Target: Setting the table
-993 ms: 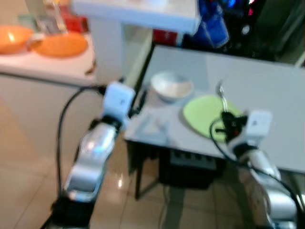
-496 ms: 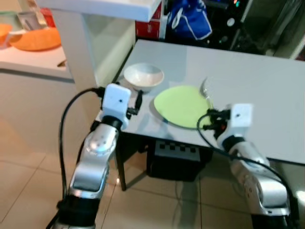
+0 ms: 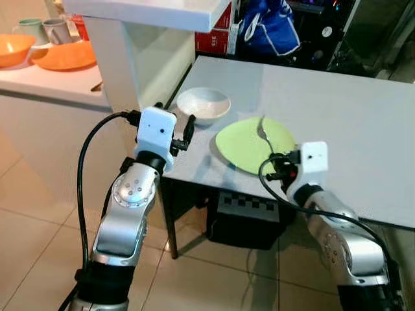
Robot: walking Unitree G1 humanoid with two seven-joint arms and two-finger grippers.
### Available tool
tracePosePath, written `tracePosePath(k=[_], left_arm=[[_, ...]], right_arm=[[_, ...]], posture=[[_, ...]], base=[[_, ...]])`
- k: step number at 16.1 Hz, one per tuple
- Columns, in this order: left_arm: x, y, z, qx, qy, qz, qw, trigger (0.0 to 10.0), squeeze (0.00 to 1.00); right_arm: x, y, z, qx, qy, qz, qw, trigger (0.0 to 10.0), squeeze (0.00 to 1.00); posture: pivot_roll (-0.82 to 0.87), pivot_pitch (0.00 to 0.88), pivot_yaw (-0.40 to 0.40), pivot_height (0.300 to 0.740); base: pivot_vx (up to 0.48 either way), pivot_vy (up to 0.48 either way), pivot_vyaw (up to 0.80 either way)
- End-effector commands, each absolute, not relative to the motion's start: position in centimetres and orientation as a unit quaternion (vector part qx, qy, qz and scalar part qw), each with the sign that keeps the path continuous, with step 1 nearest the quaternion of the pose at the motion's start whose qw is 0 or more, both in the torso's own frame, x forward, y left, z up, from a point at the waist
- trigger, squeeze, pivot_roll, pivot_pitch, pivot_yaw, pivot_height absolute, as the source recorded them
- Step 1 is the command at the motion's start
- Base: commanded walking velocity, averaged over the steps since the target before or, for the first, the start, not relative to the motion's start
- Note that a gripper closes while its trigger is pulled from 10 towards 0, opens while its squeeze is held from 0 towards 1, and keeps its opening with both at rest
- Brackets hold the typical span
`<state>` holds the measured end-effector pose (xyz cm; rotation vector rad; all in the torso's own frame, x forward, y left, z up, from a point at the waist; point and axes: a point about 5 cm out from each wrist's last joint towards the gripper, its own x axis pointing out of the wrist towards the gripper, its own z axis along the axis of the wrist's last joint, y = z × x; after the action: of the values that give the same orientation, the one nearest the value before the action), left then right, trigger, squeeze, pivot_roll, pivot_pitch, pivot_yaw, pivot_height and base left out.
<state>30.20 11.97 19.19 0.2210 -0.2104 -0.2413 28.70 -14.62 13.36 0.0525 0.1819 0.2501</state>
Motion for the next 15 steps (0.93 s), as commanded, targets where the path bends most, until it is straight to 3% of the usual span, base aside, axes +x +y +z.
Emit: tracePosePath(k=[1, 11, 15], left_arm=[[30.1, 12.1, 19.1, 0.110, -0.101, -0.125, 0.981, 10.0, 0.00], [29.4, 11.4, 18.1, 0.122, -0.083, -0.164, 0.975, 10.0, 0.00], [28.9, 11.2, 17.7, 0.120, -0.077, -0.166, 0.976, 10.0, 0.00]], right_arm=[[28.8, -14.8, 13.4, 0.023, 0.099, 0.121, 0.987, 10.0, 0.00], [28.4, -15.4, 13.4, 0.023, 0.112, 0.102, 0.988, 10.0, 0.00], [28.3, -15.5, 13.5, 0.022, 0.115, 0.104, 0.988, 10.0, 0.00]], posture=[[-0.02, 0.000, -0.027, 0.740], [-0.02, 0.000, -0.021, 0.740], [-0.03, 0.000, -0.028, 0.740]], base=[[0.304, 0.000, 0.00], [0.300, 0.000, 0.00], [0.000, 0.000, 0.00]])
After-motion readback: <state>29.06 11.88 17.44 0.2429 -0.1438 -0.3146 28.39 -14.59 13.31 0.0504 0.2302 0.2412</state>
